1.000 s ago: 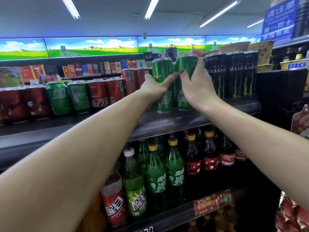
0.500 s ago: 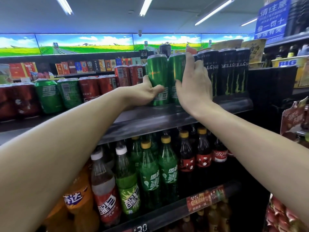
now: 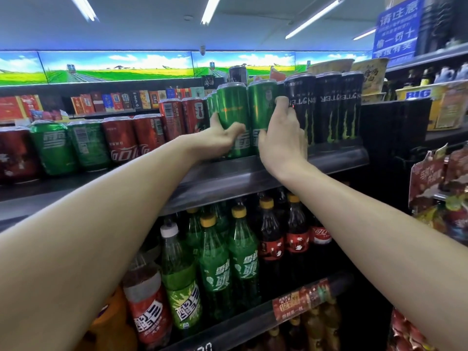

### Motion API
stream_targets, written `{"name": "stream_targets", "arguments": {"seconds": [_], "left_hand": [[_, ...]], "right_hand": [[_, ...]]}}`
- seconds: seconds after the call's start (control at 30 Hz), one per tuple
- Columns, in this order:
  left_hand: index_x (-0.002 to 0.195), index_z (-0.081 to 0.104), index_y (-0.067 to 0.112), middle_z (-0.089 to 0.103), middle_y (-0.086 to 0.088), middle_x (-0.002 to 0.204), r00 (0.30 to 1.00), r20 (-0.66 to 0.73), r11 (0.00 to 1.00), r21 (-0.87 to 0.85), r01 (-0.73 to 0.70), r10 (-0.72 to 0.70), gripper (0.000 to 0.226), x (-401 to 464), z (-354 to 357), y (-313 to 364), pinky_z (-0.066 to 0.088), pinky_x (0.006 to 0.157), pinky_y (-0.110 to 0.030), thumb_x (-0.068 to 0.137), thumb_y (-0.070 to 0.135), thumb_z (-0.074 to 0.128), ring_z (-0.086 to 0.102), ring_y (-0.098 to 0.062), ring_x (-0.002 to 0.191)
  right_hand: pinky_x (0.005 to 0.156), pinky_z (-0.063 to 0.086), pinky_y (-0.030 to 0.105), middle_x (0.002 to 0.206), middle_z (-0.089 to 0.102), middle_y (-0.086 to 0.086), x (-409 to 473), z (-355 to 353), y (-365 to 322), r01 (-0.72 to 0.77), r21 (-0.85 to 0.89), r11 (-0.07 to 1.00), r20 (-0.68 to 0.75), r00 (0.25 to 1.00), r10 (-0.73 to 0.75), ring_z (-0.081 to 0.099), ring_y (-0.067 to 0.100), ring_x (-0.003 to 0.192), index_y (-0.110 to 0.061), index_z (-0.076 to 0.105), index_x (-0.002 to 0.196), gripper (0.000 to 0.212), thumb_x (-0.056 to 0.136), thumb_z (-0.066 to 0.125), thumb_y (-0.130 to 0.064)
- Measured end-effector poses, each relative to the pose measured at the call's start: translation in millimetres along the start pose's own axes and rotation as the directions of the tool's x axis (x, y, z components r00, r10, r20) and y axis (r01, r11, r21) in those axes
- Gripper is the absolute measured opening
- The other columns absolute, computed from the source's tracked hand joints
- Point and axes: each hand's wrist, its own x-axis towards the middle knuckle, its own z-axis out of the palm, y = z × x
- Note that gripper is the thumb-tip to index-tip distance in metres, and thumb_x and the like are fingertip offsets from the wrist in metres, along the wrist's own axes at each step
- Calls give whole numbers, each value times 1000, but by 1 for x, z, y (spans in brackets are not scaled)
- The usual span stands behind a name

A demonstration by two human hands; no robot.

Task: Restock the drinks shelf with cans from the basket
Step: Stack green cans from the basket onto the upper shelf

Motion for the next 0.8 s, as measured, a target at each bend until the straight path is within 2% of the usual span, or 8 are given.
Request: {"name": "stream_targets", "arguments": {"seconds": [0.1, 0.17, 0.23, 0.3, 0.37, 0.43, 0.53, 0.8], "left_hand": [[164, -15, 13, 9, -17, 173, 998, -22, 998, 9, -62, 62, 75, -5, -9, -4, 17, 119, -34, 111, 42, 29, 30, -26, 152], [163, -21, 20, 24, -18, 169, 995, -11, 995, 18, -98, 99, 74, -7, -8, -6, 24, 108, -26, 113, 38, 30, 51, -14, 122], [162, -23, 24, 50, -17, 149, 995, -19, 995, 31, -97, 98, 74, -6, -4, -6, 34, 95, -23, 113, 40, 30, 51, -7, 92], [162, -23, 26, 58, -9, 132, 995, -34, 995, 44, -89, 91, 74, -4, -2, -4, 40, 90, -23, 113, 41, 29, 50, -7, 83], [163, -20, 25, 48, -14, 154, 996, -45, 996, 52, -70, 72, 73, -4, -2, -3, 37, 110, -33, 112, 43, 29, 55, -7, 87], [164, -16, 24, 37, -15, 164, 996, -64, 997, 35, -62, 64, 74, -3, -1, -4, 28, 120, -38, 112, 44, 32, 61, -18, 114], [166, -10, 19, 33, -15, 167, 996, -84, 1000, 9, -10, 11, 77, -4, -1, -4, 21, 124, -39, 110, 49, 34, 39, -30, 149], [165, -12, 11, 17, -17, 172, 997, -59, 992, 111, 60, -54, 81, -4, 4, 1, 15, 126, -38, 109, 57, 24, 23, -31, 158]], "right_hand": [[73, 44, 45, 125, 56, 12, 1, 2, 0, -2, -4, 1000, -4, 1000, 2, 60, 33, 91, -11, 32, 138, 44, 101, 54, -7], [73, 43, 44, 125, 57, 12, 1, 3, 0, -1, -12, 1000, -3, 1000, 1, 61, 34, 94, -11, 32, 139, 44, 100, 54, -7], [73, 41, 43, 125, 57, 12, 2, 3, -1, -6, -17, 1000, 1, 1000, 7, 62, 36, 98, -11, 31, 140, 47, 100, 54, -7], [72, 40, 44, 125, 57, 12, 3, 2, -2, -13, -24, 1000, 11, 1000, 14, 62, 37, 99, -12, 29, 141, 50, 99, 54, -6], [71, 39, 44, 127, 55, 12, 3, 0, -4, -24, -37, 999, 32, 999, 25, 62, 37, 100, -11, 28, 142, 50, 99, 53, -3], [71, 39, 44, 129, 54, 12, 4, -1, -4, -35, -40, 999, 48, 998, 37, 63, 38, 101, -10, 28, 142, 51, 98, 53, -3], [71, 39, 43, 130, 54, 13, 2, -1, -4, -21, -40, 999, 56, 998, 23, 62, 38, 100, -10, 28, 142, 51, 99, 53, -3], [72, 46, 45, 127, 56, 14, 3, 2, -3, 18, -22, 1000, 53, 998, -17, 63, 38, 98, -11, 26, 146, 56, 98, 53, -4]]}}
